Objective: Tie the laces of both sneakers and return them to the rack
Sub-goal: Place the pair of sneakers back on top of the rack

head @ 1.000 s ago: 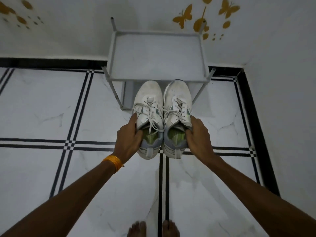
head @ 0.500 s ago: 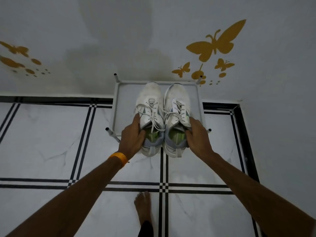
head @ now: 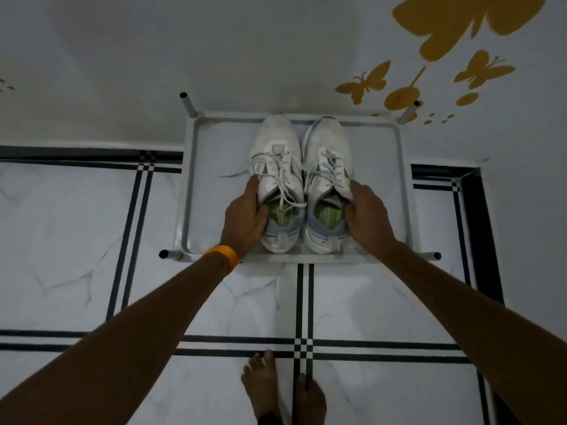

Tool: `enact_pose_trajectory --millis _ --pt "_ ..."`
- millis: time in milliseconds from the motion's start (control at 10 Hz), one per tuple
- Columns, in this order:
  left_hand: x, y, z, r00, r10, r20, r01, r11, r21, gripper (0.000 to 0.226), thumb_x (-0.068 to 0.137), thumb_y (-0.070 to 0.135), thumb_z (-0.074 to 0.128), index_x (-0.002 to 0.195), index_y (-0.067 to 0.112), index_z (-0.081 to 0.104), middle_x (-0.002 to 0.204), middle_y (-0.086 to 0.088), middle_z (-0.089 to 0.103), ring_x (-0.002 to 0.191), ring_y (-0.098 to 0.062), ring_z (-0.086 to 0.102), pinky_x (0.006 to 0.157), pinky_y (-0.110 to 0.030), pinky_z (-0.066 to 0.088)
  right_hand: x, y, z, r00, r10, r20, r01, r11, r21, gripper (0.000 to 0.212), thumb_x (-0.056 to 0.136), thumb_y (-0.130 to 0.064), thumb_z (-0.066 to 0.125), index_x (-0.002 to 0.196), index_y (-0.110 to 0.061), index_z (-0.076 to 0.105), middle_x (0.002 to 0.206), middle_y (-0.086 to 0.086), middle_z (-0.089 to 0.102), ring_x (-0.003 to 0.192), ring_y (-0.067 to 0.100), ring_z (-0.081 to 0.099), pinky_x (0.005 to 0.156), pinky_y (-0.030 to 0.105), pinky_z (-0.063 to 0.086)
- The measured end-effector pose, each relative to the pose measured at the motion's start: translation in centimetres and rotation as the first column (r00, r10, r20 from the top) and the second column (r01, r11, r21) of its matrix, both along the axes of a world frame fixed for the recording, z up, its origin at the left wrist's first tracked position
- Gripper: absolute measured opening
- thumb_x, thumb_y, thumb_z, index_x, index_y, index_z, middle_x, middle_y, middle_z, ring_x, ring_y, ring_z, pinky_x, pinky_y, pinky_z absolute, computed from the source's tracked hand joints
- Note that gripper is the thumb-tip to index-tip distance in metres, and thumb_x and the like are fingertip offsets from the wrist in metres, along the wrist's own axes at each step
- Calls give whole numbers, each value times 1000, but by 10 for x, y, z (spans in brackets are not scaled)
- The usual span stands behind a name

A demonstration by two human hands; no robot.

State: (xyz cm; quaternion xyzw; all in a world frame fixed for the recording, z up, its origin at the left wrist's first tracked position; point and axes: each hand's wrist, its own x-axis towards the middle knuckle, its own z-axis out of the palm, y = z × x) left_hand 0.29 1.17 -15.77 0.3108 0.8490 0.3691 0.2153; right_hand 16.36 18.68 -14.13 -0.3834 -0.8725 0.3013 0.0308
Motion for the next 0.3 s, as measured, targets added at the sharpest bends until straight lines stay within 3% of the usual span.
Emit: enact_pose_trajectory --millis 100,200,300 --pt "-2 3 -4 1000 -21 4 21 999 -30 63 88 15 47 148 14 28 116 -15 68 99 -36 65 88 -44 54 -1 3 -4 998 10 61 -11 1000 7 36 94 -5 46 129 1 51 114 24 58 103 38 58 88 43 48" --pt "-1 5 13 997 -76 4 76 983 -165 59 94 21 50 148 11 27 116 -18 67 101 -39 64 88 -48 53 -4 3 17 981 56 183 -39 994 -99 43 94 -17 51 134 -5 44 118 21 55 106 37 57 86 42 49" --pt "-1 10 45 978 -74 -196 8 949 -316 57 99 39 36 149 12 27 118 -18 62 100 -37 63 84 -47 54 -8 3 52 965 57 257 -33 995 -98 64 93 -35 53 147 -12 27 137 16 44 118 35 52 91 43 48"
